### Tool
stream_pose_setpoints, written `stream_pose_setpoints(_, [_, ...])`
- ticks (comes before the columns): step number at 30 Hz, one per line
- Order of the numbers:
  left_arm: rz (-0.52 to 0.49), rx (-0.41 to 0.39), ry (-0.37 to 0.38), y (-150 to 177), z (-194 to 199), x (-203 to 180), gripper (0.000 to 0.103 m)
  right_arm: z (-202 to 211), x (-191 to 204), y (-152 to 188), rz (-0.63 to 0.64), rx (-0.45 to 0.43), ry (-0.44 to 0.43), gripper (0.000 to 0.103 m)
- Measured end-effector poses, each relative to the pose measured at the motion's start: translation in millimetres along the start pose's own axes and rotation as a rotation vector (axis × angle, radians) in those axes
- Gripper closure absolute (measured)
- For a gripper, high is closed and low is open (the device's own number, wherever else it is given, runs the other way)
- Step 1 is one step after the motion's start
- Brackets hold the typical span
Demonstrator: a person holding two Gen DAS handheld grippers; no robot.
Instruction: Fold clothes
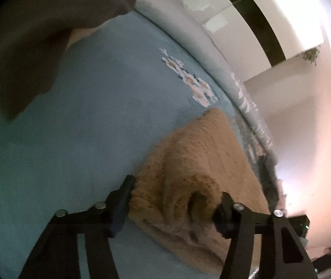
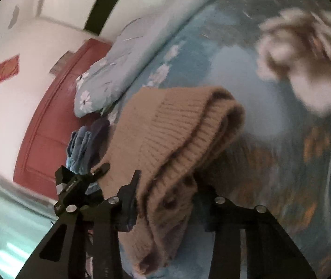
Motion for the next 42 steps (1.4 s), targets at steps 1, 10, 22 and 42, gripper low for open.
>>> stream_pose_setpoints(1, [0.011, 0.0, 0.011, 4.4, 1.7, -1.3, 0.044, 0.0, 3.8, -8.6, 0.036, 0.006, 0.012, 0.063])
stream_pose_setpoints(10, [-0.063, -0.006, 0.013, 45.9, 9.5, -31.7, 0.046, -19.6, 4.6, -80.7, 0.193, 0.157, 0.069, 0.07])
stream_pose_setpoints(22, [-0.167, -0.009, -0.049, 26.8, 14.6, -44.3, 0.027, -13.4, -21.1, -71.9, 0.12, 0.154, 0.086, 0.037])
stream_pose_setpoints(42, [-0.195, 0.16, -0.05, -20.9, -53.2, -28.9, 0.016, -39.2, -9.4, -59.2, 0.016, 0.146, 0.012, 0.032])
Point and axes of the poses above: each gripper's, at about its wrist camera, not at the fingertips, and z roughly against the way its jaws point, x to its left, y to its underside, the point moved 2 cm from there along -z, roughly the way its jaws point, and after that the axes turned 11 degrees about -z, right-handed, at the moved point
